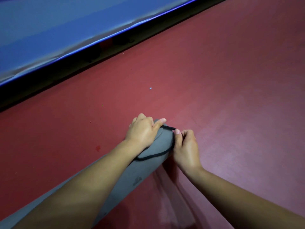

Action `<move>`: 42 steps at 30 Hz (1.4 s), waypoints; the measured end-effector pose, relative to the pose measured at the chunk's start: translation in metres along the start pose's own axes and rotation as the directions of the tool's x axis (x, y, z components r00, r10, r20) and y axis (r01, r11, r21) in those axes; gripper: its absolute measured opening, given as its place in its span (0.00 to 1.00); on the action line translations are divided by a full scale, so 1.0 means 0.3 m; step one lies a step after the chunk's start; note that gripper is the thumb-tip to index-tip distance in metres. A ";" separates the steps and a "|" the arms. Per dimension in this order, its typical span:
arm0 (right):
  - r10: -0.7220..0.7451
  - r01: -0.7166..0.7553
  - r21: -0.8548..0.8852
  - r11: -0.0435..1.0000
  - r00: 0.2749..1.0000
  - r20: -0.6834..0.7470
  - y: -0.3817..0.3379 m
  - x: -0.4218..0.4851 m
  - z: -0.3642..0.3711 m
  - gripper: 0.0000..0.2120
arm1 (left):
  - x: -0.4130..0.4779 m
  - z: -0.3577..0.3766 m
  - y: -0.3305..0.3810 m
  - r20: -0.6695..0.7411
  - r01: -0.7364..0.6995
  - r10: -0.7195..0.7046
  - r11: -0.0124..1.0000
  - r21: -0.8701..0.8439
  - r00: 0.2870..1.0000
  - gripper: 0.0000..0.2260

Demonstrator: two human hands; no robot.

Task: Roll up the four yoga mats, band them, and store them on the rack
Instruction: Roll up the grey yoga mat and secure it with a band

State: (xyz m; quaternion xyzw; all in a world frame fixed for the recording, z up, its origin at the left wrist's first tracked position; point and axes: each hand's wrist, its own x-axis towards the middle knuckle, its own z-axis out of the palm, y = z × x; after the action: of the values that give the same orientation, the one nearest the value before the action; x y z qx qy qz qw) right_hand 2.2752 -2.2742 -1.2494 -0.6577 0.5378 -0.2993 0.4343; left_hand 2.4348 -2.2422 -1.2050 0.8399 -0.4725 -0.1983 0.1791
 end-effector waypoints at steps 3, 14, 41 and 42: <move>0.087 -0.087 -0.035 0.996 0.996 -0.007 0.007 0.030 -0.013 0.15 | 0.006 -0.011 -0.017 0.083 -0.103 0.100 0.994 0.032 0.992 0.31; 0.336 -0.327 0.125 0.937 0.940 -0.057 0.020 -0.033 0.061 0.16 | 0.011 0.011 -0.009 -0.121 -0.096 0.077 0.981 -0.167 0.990 0.26; 0.020 -0.075 0.500 0.863 0.993 0.114 -0.854 -0.093 0.272 0.17 | -0.140 -0.862 -0.183 -0.195 0.127 -0.217 0.912 -0.391 0.957 0.42; -0.043 -0.031 0.488 0.872 0.989 0.139 -0.948 -0.137 0.277 0.17 | -0.200 -0.952 -0.202 -0.245 0.117 -0.241 0.895 -0.431 0.939 0.38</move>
State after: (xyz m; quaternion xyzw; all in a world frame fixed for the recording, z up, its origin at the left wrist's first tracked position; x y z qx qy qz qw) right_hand 2.4641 -2.2011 -1.0291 -0.5485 0.4093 -0.3779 0.6236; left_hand 2.5935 -2.1284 -0.9801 0.8437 -0.3084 -0.1826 0.3995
